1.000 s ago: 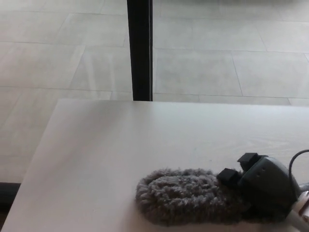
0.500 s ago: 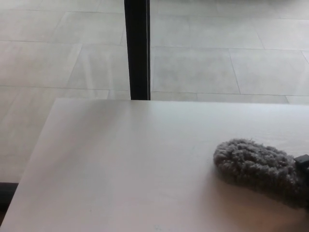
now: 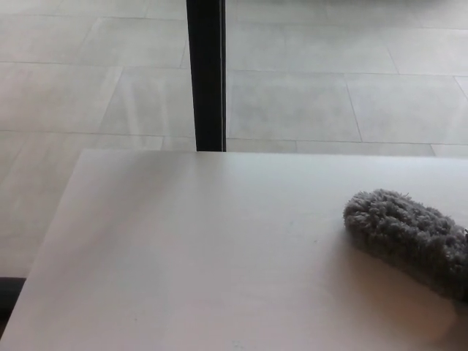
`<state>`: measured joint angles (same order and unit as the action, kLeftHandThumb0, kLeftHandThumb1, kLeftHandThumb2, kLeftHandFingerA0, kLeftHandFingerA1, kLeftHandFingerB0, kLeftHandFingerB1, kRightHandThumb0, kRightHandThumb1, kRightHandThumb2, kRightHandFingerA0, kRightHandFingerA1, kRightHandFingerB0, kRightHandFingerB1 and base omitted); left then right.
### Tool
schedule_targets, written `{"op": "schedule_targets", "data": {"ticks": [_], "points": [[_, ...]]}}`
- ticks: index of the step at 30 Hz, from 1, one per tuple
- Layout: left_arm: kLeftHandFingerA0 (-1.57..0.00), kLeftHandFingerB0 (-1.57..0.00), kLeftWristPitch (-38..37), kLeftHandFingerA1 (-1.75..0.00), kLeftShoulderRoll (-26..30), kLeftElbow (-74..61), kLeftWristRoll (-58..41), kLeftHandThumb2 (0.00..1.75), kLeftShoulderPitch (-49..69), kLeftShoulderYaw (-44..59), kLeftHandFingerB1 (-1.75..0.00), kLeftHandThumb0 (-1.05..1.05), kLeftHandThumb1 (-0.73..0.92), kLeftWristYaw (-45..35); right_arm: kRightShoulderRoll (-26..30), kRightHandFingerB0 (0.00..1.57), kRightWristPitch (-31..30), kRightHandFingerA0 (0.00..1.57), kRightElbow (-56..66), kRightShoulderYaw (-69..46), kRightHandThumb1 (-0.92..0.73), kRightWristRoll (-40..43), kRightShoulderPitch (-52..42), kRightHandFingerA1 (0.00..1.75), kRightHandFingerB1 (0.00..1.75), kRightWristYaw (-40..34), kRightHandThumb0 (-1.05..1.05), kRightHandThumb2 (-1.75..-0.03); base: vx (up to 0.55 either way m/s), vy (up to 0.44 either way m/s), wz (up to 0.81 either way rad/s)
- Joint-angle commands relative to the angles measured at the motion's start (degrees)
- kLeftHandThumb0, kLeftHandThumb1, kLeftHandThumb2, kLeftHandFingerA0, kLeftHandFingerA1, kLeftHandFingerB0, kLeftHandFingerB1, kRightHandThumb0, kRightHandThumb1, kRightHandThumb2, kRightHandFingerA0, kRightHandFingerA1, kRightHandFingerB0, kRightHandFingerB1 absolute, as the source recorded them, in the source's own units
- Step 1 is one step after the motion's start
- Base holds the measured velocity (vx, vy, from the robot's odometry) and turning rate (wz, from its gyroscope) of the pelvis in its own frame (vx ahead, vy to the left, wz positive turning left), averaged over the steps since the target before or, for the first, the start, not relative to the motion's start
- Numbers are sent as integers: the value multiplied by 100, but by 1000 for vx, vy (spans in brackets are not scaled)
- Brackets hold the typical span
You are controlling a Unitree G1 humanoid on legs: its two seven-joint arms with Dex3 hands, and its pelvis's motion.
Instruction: The robot uses its right hand to pick up the duster kept in the middle of the desk and use it to wipe the desk by swiping its surface twice
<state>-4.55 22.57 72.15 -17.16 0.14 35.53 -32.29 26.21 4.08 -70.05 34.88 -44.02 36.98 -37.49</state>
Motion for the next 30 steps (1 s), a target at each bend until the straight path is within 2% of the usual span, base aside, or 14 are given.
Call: {"op": "schedule_targets", "data": {"ticks": [1,4,7,8,9,10,13,16,17,18,21,22,23,30], "points": [[-33,-38,-126,-137,85,-110,-98,81,-41,-70,-124,-89,92,-64,-650,62,-1272,73,317,310,-87,-230,-31,175,113,1549,-37,-65,0,0,0],[-53,-51,-119,-103,107,-123,-76,124,-73,-103,-97,-85,79,-30,-957,61,-1612,72,500,537,-85,-408,201,175,110,1905,-35,-63,0,0,0],[-32,-35,-46,-136,132,-140,-97,82,-112,-107,-122,-87,92,-51,-1157,61,-1786,73,605,664,-86,-472,323,175,110,2080,-35,-64,0,0,0],[-50,-47,-50,-101,137,-139,-103,125,-127,-108,-95,-83,79,-81,-1201,63,-1788,72,705,698,-82,-473,345,175,104,2153,-34,-62,0,0,0],[-42,-42,-48,-120,137,-151,-101,81,-138,-117,-111,-93,92,-82,-1344,67,-1823,72,832,796,-78,-518,389,175,93,2252,-33,-61,0,0,0],[-53,-52,-49,-102,132,-142,-117,122,-153,-103,-96,-83,77,-85,-1465,67,-1848,73,935,836,-80,-513,405,173,92,2303,-32,-62,0,0,0],[-31,-33,-56,-136,141,-121,-74,83,-183,-143,-123,-88,92,-81,-1712,70,-1806,77,1245,1062,-81,-630,268,175,95,2183,-30,-62,0,0,0],[-56,-53,-32,-104,149,-143,-81,123,-206,-152,-98,-85,77,-79,-1847,69,-1786,77,1550,1196,-81,-606,134,175,112,2349,-29,-62,0,0,0],[-35,-36,-50,-137,148,-137,-97,83,-201,-144,-124,-88,92,-139,-1908,72,-1781,78,1650,1354,-81,-726,76,174,107,2322,-30,-63,0,0,0],[-59,-58,-86,-109,154,-117,-92,121,-227,-144,-103,-89,77,-138,-2058,70,-1782,76,1870,1477,-82,-754,-55,175,97,2347,-31,-63,0,0,0],[-46,-49,-77,-129,146,-137,-119,76,-263,-133,-119,-90,92,-159,-2274,71,-1810,80,2213,1726,-84,-761,-250,174,78,2580,-30,-66,0,0,0],[-58,-60,-75,-110,153,-140,-113,119,-276,-139,-105,-89,75,-165,-2330,72,-1809,80,2307,1860,-84,-825,-310,171,75,2627,-30,-67,0,0,0],[-46,-48,-84,-128,167,-139,-92,78,-289,-159,-119,-94,92,-174,-2359,68,-1751,84,2397,1996,-82,-904,-378,170,92,2584,-30,-68,0,0,0],[-38,-39,-56,-137,185,-190,-66,80,-381,-194,-124,-89,92,-80,-2099,72,-1211,83,3569,2592,-74,-962,-914,170,82,2485,-28,-63,0,0,0]]}}
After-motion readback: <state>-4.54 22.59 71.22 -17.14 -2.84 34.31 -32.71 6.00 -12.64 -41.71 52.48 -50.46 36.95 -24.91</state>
